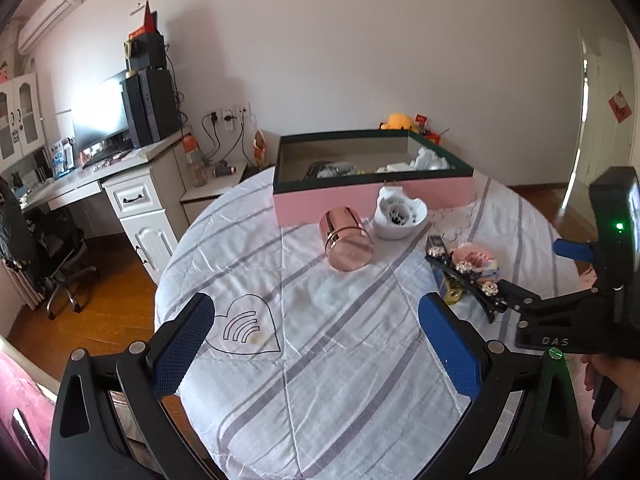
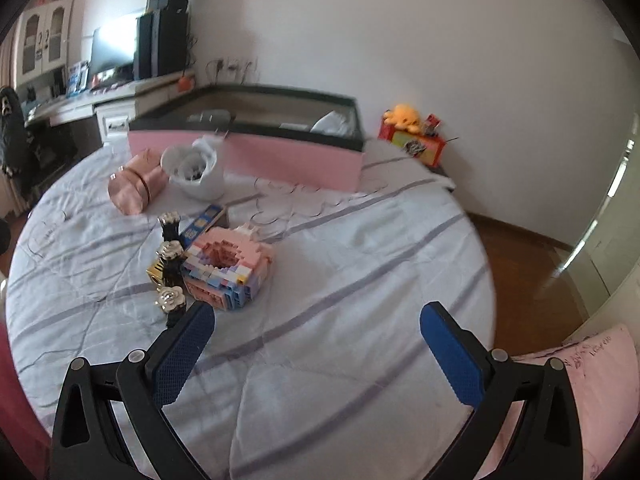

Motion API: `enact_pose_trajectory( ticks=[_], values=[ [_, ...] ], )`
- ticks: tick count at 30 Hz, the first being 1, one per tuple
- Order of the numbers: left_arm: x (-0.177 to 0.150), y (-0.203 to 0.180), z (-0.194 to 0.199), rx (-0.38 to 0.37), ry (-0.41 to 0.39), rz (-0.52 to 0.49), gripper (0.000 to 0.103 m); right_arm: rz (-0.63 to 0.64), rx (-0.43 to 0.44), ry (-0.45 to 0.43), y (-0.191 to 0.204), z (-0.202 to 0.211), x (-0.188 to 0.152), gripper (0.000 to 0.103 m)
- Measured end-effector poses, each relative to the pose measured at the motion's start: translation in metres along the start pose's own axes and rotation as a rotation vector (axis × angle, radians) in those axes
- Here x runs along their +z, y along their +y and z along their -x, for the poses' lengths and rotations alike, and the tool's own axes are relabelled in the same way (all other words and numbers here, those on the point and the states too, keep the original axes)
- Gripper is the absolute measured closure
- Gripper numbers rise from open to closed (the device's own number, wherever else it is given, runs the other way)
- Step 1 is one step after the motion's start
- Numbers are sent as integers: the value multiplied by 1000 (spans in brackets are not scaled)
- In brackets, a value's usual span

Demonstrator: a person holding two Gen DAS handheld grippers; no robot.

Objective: Organize rigid objects
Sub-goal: 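Lower the left tool to the black hair clips while the right tool reaches the pink block figure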

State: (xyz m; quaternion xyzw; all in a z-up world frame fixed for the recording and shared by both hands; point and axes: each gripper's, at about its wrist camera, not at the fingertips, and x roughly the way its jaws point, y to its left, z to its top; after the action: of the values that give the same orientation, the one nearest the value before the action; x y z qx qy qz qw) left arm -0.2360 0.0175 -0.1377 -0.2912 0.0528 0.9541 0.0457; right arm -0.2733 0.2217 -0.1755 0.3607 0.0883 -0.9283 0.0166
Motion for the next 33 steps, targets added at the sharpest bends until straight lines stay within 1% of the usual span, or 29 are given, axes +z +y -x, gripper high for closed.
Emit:
enact_pose_trajectory(
  ticks=[3, 6, 7, 9, 13, 18, 22, 23, 24, 25, 26, 27, 28, 29, 31, 32, 33],
  values=[
    [-1, 2, -8, 4, 14, 3, 0, 30, 42, -7, 13, -4, 3, 0],
    [-2, 4, -14, 13, 28, 10, 0, 61, 123, -11, 29, -4, 8, 0],
    [-3, 5, -16, 16, 34, 10, 0, 73, 136, -11, 35, -5, 10, 0],
    [-4, 6, -18, 21, 40, 11, 0, 81, 132, -6, 39, -10, 11, 0],
    [-6, 6, -22, 21, 48, 7, 0, 3, 137, 8, 23, -17, 14, 0],
    [-6, 0, -27, 1, 59, -2, 0, -61, 143, 23, 4, -23, 19, 0],
    [-7, -10, -35, -12, 75, -23, 0, -55, 177, 69, 4, -35, 19, 1],
    [-7, -12, -36, -17, 78, -26, 0, -45, 184, 80, 6, -38, 19, 5],
    [-7, -15, -38, -24, 81, -29, 0, -33, 188, 90, 8, -41, 19, 6],
    [-7, -18, -39, -29, 84, -34, 0, -24, 192, 94, 10, -44, 20, 11],
    [-6, -21, -41, -33, 89, -38, 0, -19, 201, 94, 11, -45, 21, 21],
    [-5, -25, -43, -42, 95, -46, 0, -17, 209, 93, 10, -45, 22, 36],
    [-5, -27, -44, -46, 96, -50, 0, -15, 197, 88, 10, -46, 23, 44],
    [-4, -31, -46, -51, 99, -52, 0, -14, 182, 86, 8, -46, 23, 46],
    [-3, -37, -49, -64, 107, -59, 0, -31, 212, 91, -2, -49, 24, 46],
    [-3, -40, -50, -71, 108, -64, 0, -37, 212, 89, -5, -49, 23, 46],
    [-2, -44, -53, -76, 116, -73, 0, -38, 190, 89, -10, -48, 23, 46]
  ],
)
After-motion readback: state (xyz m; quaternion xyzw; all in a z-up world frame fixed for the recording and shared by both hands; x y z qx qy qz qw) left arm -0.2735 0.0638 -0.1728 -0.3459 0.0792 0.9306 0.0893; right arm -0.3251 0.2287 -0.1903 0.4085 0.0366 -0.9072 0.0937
